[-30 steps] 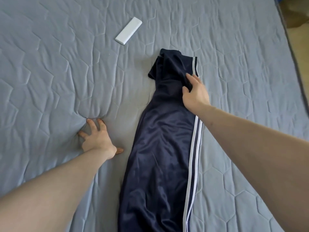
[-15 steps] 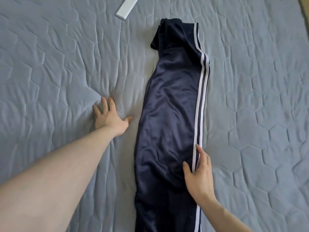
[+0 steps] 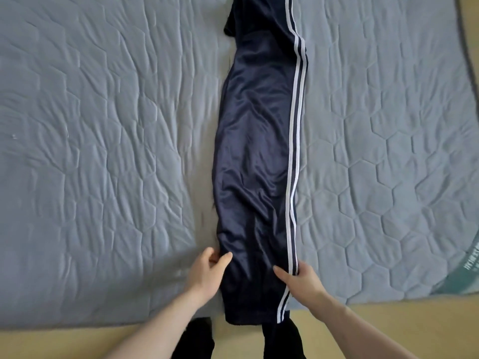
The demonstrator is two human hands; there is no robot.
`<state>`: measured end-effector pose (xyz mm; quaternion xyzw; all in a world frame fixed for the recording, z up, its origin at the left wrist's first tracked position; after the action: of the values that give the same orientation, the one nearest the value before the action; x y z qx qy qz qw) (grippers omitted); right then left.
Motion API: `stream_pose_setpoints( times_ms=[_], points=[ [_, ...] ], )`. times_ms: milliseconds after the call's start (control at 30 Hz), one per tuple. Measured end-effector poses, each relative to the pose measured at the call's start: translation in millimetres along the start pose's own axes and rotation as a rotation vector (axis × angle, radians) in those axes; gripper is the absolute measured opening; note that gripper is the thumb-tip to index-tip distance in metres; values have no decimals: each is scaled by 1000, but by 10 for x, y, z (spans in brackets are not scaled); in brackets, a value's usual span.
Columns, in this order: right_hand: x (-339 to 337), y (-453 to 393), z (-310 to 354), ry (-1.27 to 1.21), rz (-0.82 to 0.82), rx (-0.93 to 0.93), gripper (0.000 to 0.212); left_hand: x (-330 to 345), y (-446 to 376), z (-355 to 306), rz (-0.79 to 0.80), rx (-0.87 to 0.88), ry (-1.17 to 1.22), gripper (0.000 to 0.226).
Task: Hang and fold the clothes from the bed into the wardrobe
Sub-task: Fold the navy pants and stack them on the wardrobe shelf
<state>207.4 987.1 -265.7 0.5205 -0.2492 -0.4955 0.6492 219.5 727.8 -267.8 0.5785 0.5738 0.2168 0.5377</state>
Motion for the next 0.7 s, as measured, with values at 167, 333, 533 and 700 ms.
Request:
stream_pose_setpoints(
  times_ms=[167,333,533,700],
  points=[
    [91,165,-270,-59,-14,113,16,397,309,325,229,-80,-3,34],
    [191,418,-554,34,46,190,36,436,564,615,271,-147,-61,35],
    [298,884,-685,-92,0,225,16,296,1020,816,175,-210,-65,42],
    [134,1126,-446,-76,-69,182,50,64,1323,549,135,-88,137,41]
  ],
)
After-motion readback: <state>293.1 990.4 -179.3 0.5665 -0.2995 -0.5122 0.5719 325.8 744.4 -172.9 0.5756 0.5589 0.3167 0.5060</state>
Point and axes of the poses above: each hand's wrist, its own y-axis away from the middle knuckle, its own x-axis out of the palm, z = x × y, the point moved 6 cm from there along -y, towards the middle knuckle, and after that the axes turned 3 degrees about -x, right-handed, at the moved point
